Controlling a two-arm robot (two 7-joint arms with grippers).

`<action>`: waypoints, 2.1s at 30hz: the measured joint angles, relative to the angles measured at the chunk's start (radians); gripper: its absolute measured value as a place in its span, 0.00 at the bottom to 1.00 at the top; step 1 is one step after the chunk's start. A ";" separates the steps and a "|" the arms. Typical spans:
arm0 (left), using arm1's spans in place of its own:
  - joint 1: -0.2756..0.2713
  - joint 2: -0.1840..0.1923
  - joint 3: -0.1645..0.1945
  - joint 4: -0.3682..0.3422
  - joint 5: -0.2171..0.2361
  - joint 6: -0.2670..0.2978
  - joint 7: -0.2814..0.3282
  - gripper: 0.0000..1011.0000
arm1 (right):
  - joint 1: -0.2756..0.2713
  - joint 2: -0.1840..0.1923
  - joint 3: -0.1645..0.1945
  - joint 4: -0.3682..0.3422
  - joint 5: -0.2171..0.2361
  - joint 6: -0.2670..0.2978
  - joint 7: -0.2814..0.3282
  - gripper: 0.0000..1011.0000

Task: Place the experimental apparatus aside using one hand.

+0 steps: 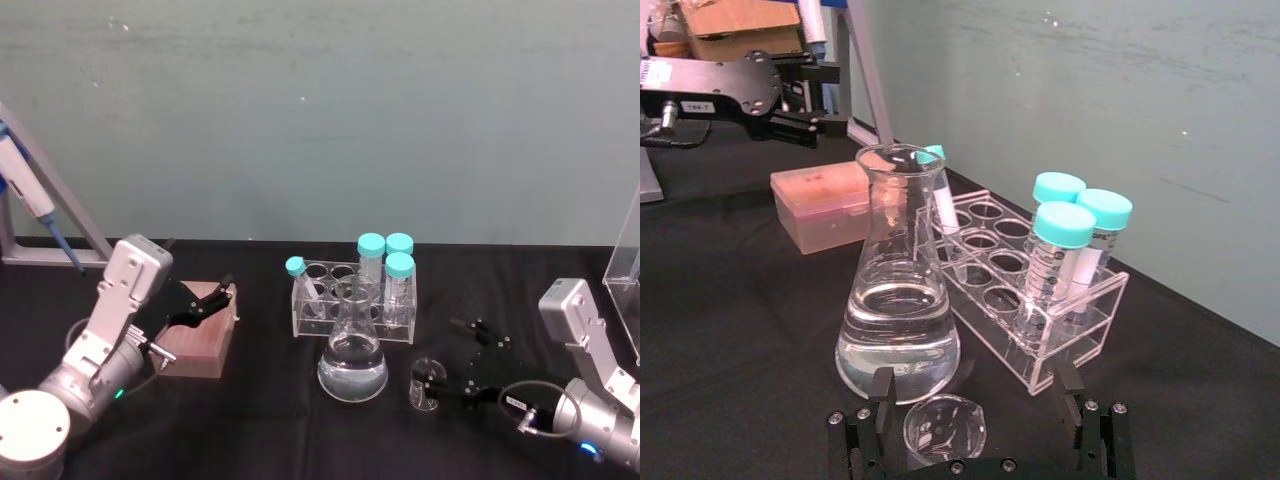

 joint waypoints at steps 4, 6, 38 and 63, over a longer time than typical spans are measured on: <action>0.000 0.000 0.000 0.000 0.000 0.000 0.000 0.99 | 0.007 0.003 -0.013 0.007 0.004 -0.003 0.008 0.99; 0.000 0.000 0.000 0.000 0.000 0.000 0.000 0.99 | 0.009 0.003 -0.017 0.010 0.004 -0.003 0.011 0.99; 0.000 0.000 0.000 0.000 0.000 0.000 0.000 0.99 | 0.056 -0.004 -0.075 0.080 0.006 0.004 0.034 0.99; 0.000 0.000 0.000 0.000 0.000 0.000 0.000 0.99 | 0.078 -0.025 -0.084 0.123 0.002 0.015 0.034 0.99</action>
